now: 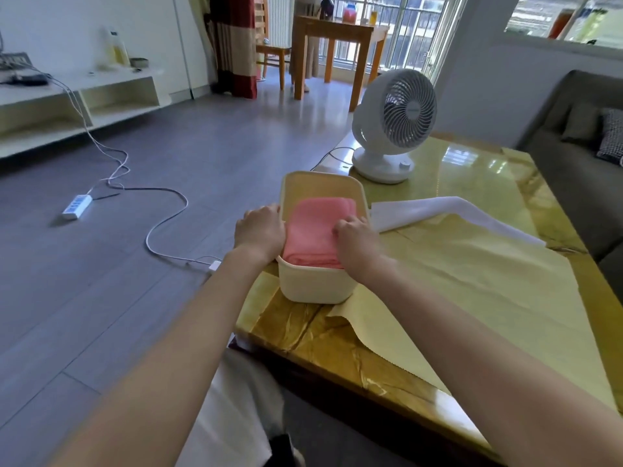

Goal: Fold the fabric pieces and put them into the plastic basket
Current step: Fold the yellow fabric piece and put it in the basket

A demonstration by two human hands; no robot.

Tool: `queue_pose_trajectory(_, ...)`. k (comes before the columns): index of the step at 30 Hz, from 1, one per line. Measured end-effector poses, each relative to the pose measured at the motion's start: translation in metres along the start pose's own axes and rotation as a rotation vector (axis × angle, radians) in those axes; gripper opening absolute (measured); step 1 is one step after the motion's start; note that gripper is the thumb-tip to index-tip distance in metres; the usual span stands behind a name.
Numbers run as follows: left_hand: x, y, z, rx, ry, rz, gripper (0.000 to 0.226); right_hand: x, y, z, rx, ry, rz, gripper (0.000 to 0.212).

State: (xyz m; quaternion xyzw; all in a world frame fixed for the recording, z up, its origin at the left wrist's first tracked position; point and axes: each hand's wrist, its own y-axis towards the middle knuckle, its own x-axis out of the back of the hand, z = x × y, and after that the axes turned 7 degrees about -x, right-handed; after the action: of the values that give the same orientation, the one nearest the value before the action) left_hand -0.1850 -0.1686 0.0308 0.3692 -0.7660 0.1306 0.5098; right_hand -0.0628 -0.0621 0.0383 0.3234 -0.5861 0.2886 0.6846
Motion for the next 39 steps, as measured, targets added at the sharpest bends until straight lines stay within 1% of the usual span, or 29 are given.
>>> queue_pose_trajectory(3,0.0,-0.001,-0.001,-0.011,0.025,0.005,0.032,-0.002,-0.003,-0.008,0.0,0.034,0.068,0.038)
queue_pose_trajectory(5,0.001,-0.003,-0.005,-0.009,0.082,0.013,0.031,-0.002,-0.006,-0.012,0.01,0.118,0.073,0.037)
queue_pose_trajectory(7,0.002,-0.008,-0.016,-0.018,0.138,-0.014,0.032,0.002,-0.014,-0.017,0.009,0.247,0.012,0.035)
queue_pose_trajectory(8,0.003,-0.012,-0.022,-0.041,0.137,-0.06,0.035,0.003,-0.02,-0.018,0.009,0.314,-0.043,0.033)
queue_pose_trajectory(10,-0.002,-0.022,-0.041,-0.169,0.082,-0.193,0.039,0.004,-0.036,-0.028,-0.001,0.394,-0.156,0.031)
queue_pose_trajectory(11,-0.007,-0.029,-0.052,-0.268,0.04,-0.253,0.038,0.001,-0.046,-0.037,-0.011,0.41,-0.191,0.03)
queue_pose_trajectory(12,-0.014,-0.037,-0.066,-0.369,0.007,-0.279,0.035,-0.004,-0.056,-0.047,-0.035,0.432,-0.207,0.028)
queue_pose_trajectory(13,-0.023,-0.047,-0.077,-0.463,-0.001,-0.273,0.032,-0.011,-0.065,-0.057,-0.07,0.45,-0.199,0.028)
queue_pose_trajectory(14,-0.034,-0.057,-0.088,-0.556,0.012,-0.228,0.031,-0.02,-0.075,-0.069,-0.11,0.446,-0.171,0.029)
queue_pose_trajectory(16,-0.058,-0.075,-0.105,-0.698,0.008,-0.07,0.032,-0.038,-0.098,-0.095,-0.195,0.386,-0.075,0.033)
queue_pose_trajectory(17,-0.069,-0.081,-0.108,-0.718,-0.001,0.032,0.034,-0.046,-0.11,-0.106,-0.223,0.345,-0.019,0.037)
queue_pose_trajectory(19,-0.088,-0.09,-0.112,-0.707,0.032,0.265,0.041,-0.059,-0.136,-0.127,-0.27,0.242,0.101,0.048)
queue_pose_trajectory(20,-0.098,-0.093,-0.112,-0.701,0.095,0.378,0.045,-0.063,-0.148,-0.136,-0.287,0.196,0.159,0.053)
queue_pose_trajectory(22,-0.115,-0.097,-0.111,-0.719,0.261,0.535,0.052,-0.067,-0.168,-0.154,-0.319,0.163,0.228,0.058)
queue_pose_trajectory(23,-0.121,-0.098,-0.107,-0.715,0.311,0.566,0.053,-0.067,-0.172,-0.158,-0.323,0.173,0.233,0.057)
queue_pose_trajectory(24,-0.125,-0.097,-0.105,-0.706,0.33,0.566,0.052,-0.065,-0.176,-0.163,-0.327,0.19,0.228,0.054)
queue_pose_trajectory(27,-0.131,-0.094,-0.107,-0.69,0.32,0.472,0.044,-0.06,-0.182,-0.173,-0.335,0.203,0.2,0.044)
queue_pose_trajectory(29,-0.132,-0.092,-0.109,-0.675,0.29,0.425,0.036,-0.059,-0.187,-0.177,-0.329,0.195,0.207,0.044)
queue_pose_trajectory(31,-0.131,-0.089,-0.111,-0.65,0.271,0.422,0.028,-0.06,-0.191,-0.18,-0.32,0.189,0.223,0.045)
queue_pose_trajectory(33,-0.129,-0.087,-0.114,-0.639,0.25,0.43,0.022,-0.059,-0.196,-0.184,-0.308,0.168,0.223,0.04)
queue_pose_trajectory(36,-0.125,-0.088,-0.118,-0.645,0.179,0.376,0.021,-0.057,-0.202,-0.189,-0.314,0.163,0.183,0.027)
queue_pose_trajectory(39,-0.121,-0.091,-0.125,-0.635,0.111,0.368,0.025,-0.053,-0.207,-0.197,-0.401,0.201,0.126,0.028)
